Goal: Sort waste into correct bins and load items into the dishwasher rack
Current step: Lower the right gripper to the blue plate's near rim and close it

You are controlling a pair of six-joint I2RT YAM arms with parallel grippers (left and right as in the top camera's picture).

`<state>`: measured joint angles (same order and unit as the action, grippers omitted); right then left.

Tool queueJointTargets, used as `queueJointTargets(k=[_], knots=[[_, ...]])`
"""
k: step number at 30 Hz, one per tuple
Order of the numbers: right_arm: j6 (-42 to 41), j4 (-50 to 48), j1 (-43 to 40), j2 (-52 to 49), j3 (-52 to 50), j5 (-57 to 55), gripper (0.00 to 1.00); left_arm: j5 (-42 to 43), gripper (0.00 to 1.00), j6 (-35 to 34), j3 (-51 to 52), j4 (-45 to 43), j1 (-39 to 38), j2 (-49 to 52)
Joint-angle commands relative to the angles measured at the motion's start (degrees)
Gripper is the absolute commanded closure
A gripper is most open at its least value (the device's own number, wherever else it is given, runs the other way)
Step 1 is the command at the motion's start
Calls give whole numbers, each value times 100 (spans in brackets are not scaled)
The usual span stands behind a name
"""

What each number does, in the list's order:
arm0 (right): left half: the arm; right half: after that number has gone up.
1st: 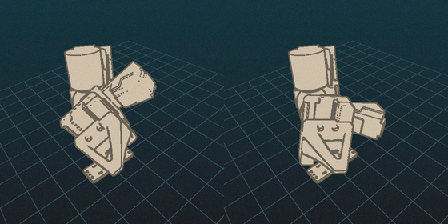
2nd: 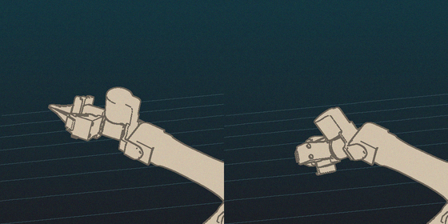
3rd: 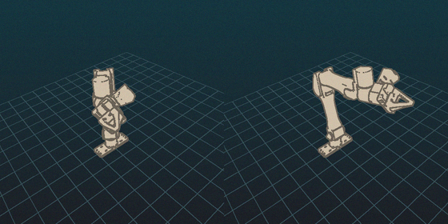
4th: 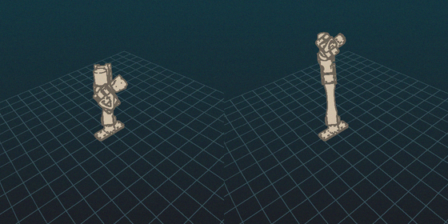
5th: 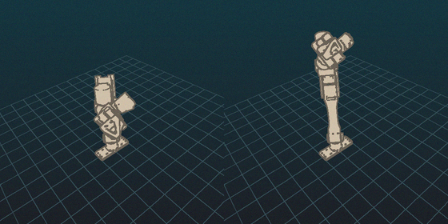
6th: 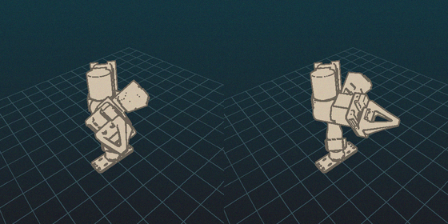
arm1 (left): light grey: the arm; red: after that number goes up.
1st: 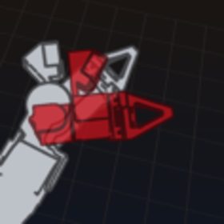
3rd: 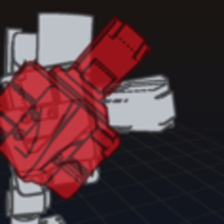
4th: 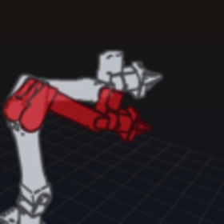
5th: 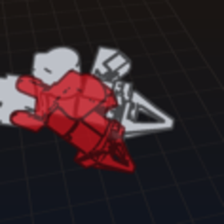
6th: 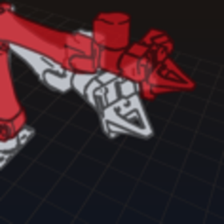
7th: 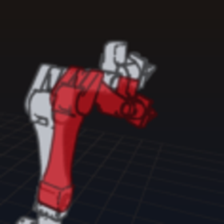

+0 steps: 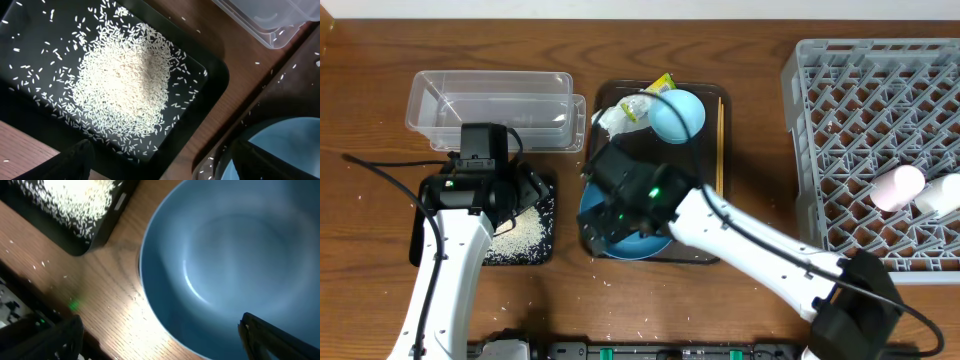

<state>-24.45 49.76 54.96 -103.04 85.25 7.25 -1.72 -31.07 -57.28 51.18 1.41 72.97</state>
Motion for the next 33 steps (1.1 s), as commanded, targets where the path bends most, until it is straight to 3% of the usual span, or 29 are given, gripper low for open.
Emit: queueJointTargets(k=[1, 33], knots=[[-76, -83, 195, -74, -31, -442, 8, -70, 10, 76, -98, 22, 28, 28], [116, -608, 785, -872, -31, -404, 11, -70, 10, 76, -98, 22, 28, 28]])
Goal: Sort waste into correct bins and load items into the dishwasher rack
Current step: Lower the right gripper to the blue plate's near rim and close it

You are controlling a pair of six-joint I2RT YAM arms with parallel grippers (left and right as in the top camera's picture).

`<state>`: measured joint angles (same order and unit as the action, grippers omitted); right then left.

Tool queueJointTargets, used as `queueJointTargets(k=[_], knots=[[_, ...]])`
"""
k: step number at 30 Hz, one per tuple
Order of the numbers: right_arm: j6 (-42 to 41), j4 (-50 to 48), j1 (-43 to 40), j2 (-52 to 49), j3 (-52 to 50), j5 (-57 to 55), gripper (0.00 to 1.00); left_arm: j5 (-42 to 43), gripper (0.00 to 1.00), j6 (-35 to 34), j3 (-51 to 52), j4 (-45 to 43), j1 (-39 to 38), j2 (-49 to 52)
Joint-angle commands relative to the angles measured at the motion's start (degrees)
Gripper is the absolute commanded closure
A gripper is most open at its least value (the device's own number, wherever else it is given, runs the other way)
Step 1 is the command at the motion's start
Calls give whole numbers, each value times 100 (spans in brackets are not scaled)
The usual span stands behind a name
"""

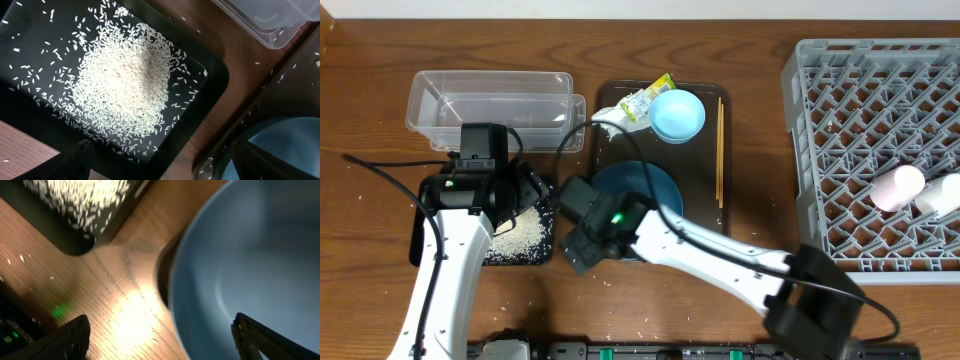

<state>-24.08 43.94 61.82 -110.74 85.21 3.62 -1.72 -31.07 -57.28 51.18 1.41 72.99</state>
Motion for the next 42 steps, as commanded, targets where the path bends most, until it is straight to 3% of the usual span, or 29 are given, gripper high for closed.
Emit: queueJointTargets(k=[1, 42], knots=[[79, -48, 101, -140, -26, -42, 11, -70, 10, 76, -98, 22, 28, 26], [96, -374, 201, -184, -24, -63, 1, -70, 10, 76, -98, 22, 28, 26]])
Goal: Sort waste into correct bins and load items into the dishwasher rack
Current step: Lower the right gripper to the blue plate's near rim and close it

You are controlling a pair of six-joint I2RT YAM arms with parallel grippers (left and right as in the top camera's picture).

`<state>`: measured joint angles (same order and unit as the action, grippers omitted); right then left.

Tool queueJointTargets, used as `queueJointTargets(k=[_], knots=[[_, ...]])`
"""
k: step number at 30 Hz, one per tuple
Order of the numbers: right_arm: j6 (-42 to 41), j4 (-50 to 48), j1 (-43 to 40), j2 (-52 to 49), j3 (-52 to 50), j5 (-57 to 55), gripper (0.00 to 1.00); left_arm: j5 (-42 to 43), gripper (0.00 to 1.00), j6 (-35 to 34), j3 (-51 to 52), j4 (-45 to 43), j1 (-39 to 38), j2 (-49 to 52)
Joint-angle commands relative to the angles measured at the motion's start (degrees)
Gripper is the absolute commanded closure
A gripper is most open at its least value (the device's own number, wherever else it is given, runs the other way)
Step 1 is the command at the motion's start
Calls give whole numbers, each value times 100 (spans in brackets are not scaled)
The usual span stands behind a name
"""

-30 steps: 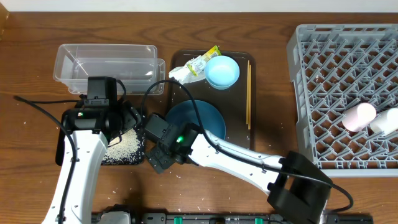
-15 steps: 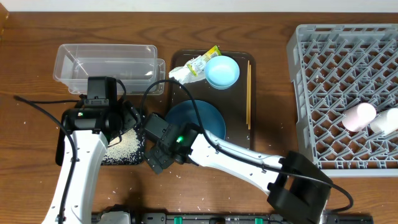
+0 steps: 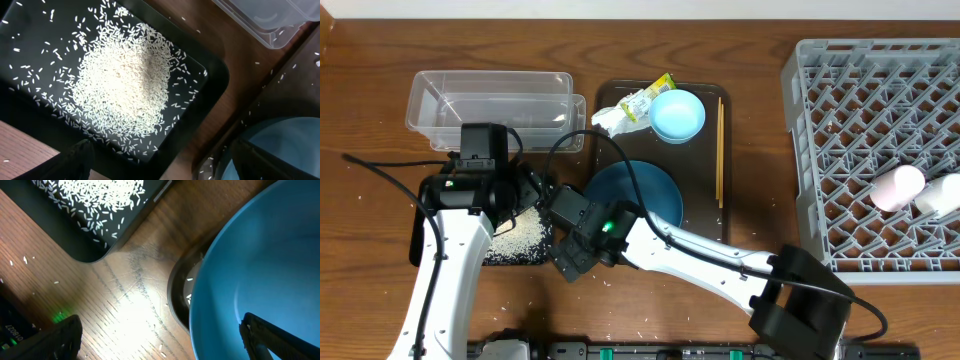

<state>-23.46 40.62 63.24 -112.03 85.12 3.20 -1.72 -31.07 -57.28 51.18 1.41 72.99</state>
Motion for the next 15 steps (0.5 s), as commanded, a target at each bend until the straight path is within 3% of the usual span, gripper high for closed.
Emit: queueJointTargets(k=[1, 15], knots=[[35, -63, 59, -55, -15, 15, 1, -70, 10, 79, -98, 22, 28, 26], [35, -122, 59, -55, -7, 87, 1, -70, 10, 76, -98, 22, 28, 26]])
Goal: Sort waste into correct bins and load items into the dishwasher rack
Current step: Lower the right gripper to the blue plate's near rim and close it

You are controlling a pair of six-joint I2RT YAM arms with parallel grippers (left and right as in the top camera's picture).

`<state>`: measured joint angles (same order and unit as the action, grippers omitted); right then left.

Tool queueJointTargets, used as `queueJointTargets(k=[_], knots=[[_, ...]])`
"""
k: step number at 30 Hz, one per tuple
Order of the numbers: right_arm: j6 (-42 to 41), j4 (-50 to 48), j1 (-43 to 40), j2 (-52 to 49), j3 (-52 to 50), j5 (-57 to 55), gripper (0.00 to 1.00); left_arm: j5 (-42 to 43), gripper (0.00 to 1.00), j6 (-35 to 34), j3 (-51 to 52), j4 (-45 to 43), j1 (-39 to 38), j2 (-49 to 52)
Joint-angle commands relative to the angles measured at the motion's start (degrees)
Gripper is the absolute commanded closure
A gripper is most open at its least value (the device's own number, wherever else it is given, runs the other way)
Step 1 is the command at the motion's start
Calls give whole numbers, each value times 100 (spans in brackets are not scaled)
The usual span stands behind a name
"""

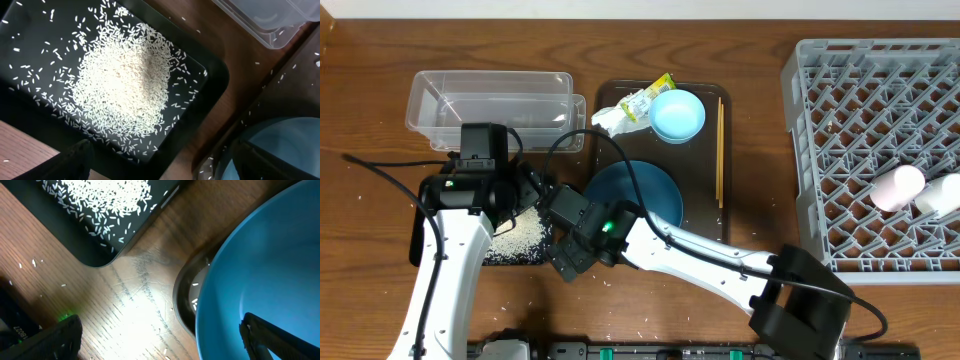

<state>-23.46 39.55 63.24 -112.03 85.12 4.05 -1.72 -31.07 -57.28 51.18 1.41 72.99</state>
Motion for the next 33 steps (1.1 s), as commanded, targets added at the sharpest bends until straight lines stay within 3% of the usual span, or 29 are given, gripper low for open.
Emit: queueJointTargets(k=[1, 33], knots=[[35, -13, 59, -55, -7, 2, 1, -70, 10, 76, -98, 22, 28, 26], [35, -11, 59, -136, -59, -275, 1, -70, 10, 76, -98, 22, 28, 26]])
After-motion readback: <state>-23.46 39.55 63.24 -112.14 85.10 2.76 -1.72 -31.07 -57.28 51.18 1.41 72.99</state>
